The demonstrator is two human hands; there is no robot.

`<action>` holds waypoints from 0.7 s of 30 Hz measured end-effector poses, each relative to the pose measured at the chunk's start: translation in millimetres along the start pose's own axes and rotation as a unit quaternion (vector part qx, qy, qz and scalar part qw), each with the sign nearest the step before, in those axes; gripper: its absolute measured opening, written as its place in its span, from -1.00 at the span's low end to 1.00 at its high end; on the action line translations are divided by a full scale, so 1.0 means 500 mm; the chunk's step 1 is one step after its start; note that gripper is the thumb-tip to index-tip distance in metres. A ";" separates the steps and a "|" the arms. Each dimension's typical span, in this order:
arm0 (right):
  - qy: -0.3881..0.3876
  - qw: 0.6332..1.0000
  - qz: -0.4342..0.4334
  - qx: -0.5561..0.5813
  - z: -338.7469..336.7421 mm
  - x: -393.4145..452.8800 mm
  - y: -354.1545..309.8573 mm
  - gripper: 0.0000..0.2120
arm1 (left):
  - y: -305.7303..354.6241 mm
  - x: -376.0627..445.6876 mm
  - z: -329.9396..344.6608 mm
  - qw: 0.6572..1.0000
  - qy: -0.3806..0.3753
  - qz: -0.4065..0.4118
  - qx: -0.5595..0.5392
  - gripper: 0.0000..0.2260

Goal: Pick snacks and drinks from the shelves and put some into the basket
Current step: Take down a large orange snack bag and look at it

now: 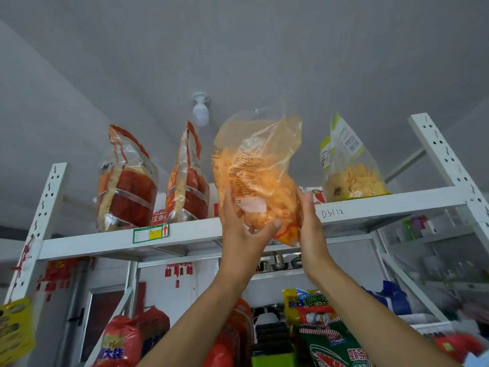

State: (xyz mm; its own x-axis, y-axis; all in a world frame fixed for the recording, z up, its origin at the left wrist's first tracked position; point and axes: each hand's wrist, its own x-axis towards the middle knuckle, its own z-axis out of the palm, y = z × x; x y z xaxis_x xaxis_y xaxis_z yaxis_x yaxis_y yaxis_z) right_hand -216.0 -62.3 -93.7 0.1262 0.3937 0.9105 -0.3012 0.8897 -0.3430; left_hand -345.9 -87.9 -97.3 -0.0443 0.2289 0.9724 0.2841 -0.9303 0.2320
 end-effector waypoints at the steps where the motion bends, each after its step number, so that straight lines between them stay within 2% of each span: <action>1: 0.000 1.000 0.007 -0.002 0.001 0.005 -0.001 -0.49 | 0.001 0.004 -0.003 1.000 0.002 0.000 -0.001 0.01; 6: 0.013 0.999 0.032 -0.002 0.010 0.017 -0.009 -0.48 | 0.006 0.014 -0.004 1.000 -0.007 0.004 -0.005 0.00; 9: -0.014 1.000 0.016 -0.018 0.015 0.008 -0.016 -0.48 | 0.002 0.026 -0.008 1.000 -0.020 0.007 -0.008 0.04; 11: -0.036 0.999 -0.002 -0.030 0.023 -0.003 -0.019 -0.50 | 0.005 0.037 -0.014 0.998 -0.027 -0.001 -0.059 -0.07; 14: -0.052 0.996 -0.040 -0.067 0.042 -0.014 -0.012 -0.47 | -0.001 0.055 -0.027 0.989 -0.031 -0.006 -0.142 -0.37; 17: -0.072 0.992 -0.048 -0.094 0.049 -0.011 0.000 -0.49 | -0.021 0.062 -0.043 0.982 -0.006 -0.041 -0.183 -0.40; 21: -0.069 0.983 -0.097 -0.138 0.029 0.015 -0.004 -0.64 | -0.049 0.067 -0.079 0.956 0.006 -0.118 -0.268 -0.48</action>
State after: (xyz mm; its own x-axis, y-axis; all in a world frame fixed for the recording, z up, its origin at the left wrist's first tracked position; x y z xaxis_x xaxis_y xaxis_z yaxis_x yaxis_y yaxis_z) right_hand -228.2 -64.5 -82.6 0.0208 0.1932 0.9809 -0.0145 0.9811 -0.1929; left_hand -392.4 -68.7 -69.6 -0.0580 0.4502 0.8910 -0.2663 -0.8672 0.4208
